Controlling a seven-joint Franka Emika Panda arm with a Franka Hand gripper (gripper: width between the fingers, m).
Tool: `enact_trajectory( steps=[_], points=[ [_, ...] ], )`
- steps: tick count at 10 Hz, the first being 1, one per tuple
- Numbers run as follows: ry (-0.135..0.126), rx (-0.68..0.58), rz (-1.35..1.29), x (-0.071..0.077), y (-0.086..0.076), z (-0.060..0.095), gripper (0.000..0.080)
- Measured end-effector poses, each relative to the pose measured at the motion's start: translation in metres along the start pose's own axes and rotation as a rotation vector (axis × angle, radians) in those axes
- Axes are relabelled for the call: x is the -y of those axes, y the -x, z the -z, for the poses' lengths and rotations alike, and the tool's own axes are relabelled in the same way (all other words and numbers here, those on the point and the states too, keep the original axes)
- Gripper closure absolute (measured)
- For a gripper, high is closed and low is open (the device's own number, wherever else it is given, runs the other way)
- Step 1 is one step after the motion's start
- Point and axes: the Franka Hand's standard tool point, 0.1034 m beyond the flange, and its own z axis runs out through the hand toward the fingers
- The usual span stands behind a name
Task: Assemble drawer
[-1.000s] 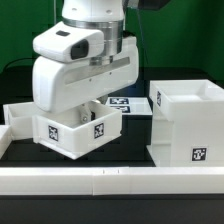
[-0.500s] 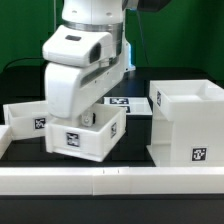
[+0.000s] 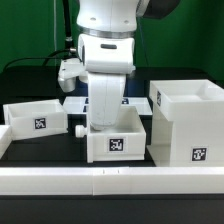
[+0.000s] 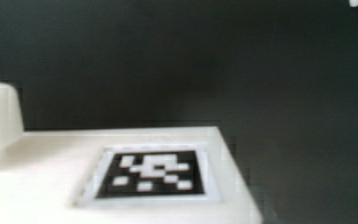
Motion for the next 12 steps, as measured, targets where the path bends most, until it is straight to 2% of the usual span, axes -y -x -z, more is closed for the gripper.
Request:
enact_trajectory(
  steps=[2, 4, 5, 6, 8, 10, 11, 12],
  points=[
    [0.018, 0.001, 0.024, -0.002, -0.002, -0.006, 0.0761],
    [-0.014, -0.001, -0.010, -0.001, -0.008, -0.013, 0.0761],
    [-0.007, -0.003, -0.018, -0.004, -0.010, -0.016, 0.0761],
    [0.028, -0.007, -0.018, -0.005, -0.011, -0.017, 0.0761],
    [0.022, -0.007, -0.020, -0.003, -0.010, -0.019, 0.0761],
    [0.037, -0.010, -0.022, -0.005, -0.013, -0.023, 0.0761],
    [0.032, -0.011, -0.027, -0.006, -0.017, -0.025, 0.0761],
    [0.038, -0.013, -0.029, -0.007, -0.019, -0.026, 0.0761]
  ],
)
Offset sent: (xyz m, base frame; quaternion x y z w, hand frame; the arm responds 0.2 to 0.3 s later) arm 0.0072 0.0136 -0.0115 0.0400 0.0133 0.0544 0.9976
